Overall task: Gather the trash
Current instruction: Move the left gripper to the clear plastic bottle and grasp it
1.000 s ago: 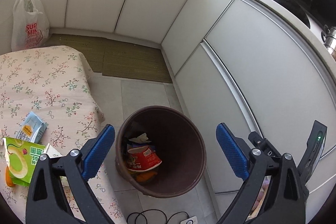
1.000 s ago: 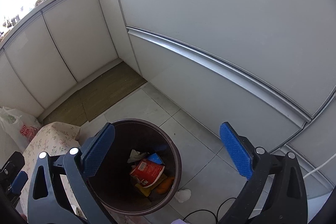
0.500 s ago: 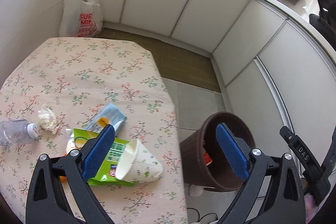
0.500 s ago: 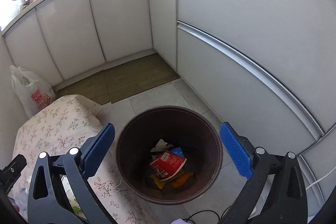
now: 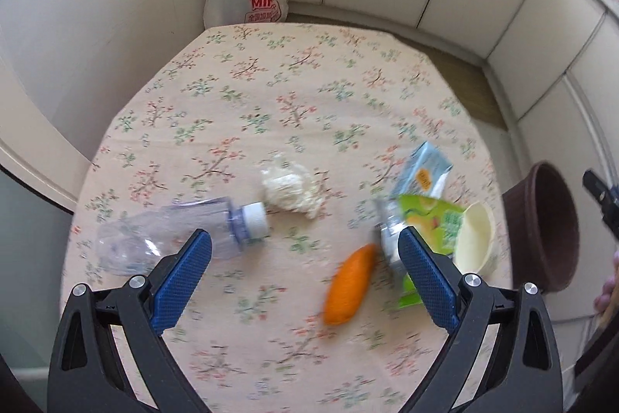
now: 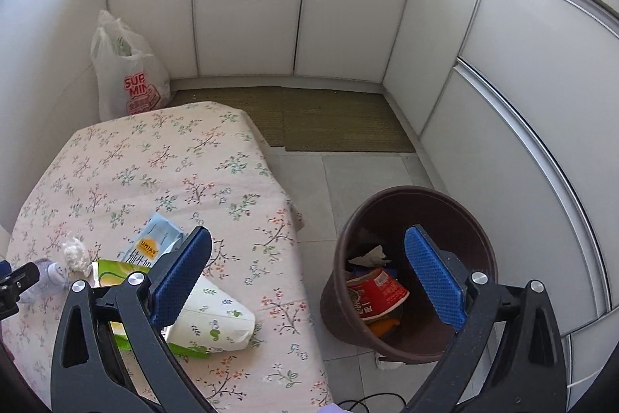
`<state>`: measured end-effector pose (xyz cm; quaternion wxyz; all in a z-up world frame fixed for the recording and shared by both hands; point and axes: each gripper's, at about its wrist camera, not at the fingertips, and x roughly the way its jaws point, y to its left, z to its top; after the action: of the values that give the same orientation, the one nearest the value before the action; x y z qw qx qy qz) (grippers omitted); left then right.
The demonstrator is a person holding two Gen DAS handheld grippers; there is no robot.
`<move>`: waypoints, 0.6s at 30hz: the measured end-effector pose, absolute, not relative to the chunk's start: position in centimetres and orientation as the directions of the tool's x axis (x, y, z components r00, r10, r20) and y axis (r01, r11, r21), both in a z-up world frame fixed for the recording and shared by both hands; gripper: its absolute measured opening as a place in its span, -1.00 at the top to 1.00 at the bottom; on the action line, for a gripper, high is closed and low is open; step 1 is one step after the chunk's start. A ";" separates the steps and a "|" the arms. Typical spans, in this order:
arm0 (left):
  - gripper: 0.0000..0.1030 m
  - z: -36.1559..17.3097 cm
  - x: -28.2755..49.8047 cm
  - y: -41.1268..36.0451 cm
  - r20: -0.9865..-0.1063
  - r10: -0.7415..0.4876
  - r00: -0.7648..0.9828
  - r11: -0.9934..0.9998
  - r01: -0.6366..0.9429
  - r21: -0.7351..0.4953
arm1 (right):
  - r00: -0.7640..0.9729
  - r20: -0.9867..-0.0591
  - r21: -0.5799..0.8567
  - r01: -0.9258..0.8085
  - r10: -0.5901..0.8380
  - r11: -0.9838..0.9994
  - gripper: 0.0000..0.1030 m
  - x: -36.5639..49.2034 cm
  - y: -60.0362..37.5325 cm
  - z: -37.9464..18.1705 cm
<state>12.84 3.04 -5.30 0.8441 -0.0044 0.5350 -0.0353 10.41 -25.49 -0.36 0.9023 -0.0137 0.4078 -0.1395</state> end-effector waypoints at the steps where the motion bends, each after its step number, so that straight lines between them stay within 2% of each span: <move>1: -0.83 -5.8 12.9 3.7 -0.914 -0.019 0.405 0.996 0.092 0.020 | 0.627 -0.736 -0.141 0.229 -0.257 0.963 -0.86 10.7 -24.8 -0.6; 5: -0.83 -8.6 13.1 5.3 -0.928 0.136 0.346 0.946 0.232 0.225 | 0.624 -0.749 -0.130 0.192 -0.223 0.973 -0.86 11.3 -22.6 -0.9; 7: -0.83 -10.2 13.5 6.1 -0.934 0.176 0.312 0.923 0.278 0.267 | 0.622 -0.755 -0.127 0.173 -0.208 0.977 -0.86 11.7 -21.3 -1.2; 18: -0.83 -15.7 17.6 7.2 -0.944 0.222 0.245 0.882 0.362 0.301 | 0.601 -0.775 -0.178 0.091 -0.196 0.980 -0.86 13.4 -17.0 -2.8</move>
<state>17.61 7.25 -15.73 0.7521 0.2382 0.6128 -0.0466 13.35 -17.01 -2.82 0.8927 -0.0600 0.4393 -0.0803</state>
